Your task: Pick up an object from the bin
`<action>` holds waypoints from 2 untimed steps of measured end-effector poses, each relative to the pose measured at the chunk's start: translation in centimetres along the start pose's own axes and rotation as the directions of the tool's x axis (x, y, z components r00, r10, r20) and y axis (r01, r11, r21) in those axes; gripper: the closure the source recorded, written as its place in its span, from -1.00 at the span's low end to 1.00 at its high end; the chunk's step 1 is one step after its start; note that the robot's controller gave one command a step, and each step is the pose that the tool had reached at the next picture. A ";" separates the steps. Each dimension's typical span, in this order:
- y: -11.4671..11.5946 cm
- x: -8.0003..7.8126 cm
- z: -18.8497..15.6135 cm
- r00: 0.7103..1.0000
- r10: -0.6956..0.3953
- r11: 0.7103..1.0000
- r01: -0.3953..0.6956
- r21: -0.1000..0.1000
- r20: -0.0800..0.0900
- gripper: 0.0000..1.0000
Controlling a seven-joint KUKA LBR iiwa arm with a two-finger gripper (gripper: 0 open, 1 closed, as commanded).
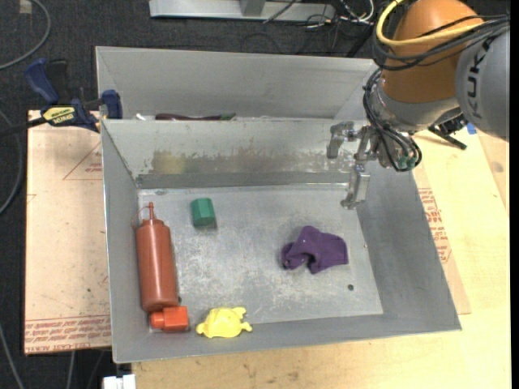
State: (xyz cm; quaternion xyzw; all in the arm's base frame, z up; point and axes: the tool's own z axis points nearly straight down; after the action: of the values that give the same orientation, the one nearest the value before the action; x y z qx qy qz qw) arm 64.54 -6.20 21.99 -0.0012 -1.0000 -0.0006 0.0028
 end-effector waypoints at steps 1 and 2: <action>0.0 -0.1 -0.5 1.000 -0.001 1.000 0.001 0.001 0.008 -1.00; 1.9 0.8 2.6 0.998 -0.059 0.998 0.059 0.003 0.012 -1.00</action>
Offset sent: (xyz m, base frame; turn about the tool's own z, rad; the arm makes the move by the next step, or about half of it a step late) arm -0.0314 0.0612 -0.0958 -0.1827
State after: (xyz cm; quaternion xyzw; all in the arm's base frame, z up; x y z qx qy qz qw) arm 63.69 -4.30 19.39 0.0283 -0.9996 0.0005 -0.0033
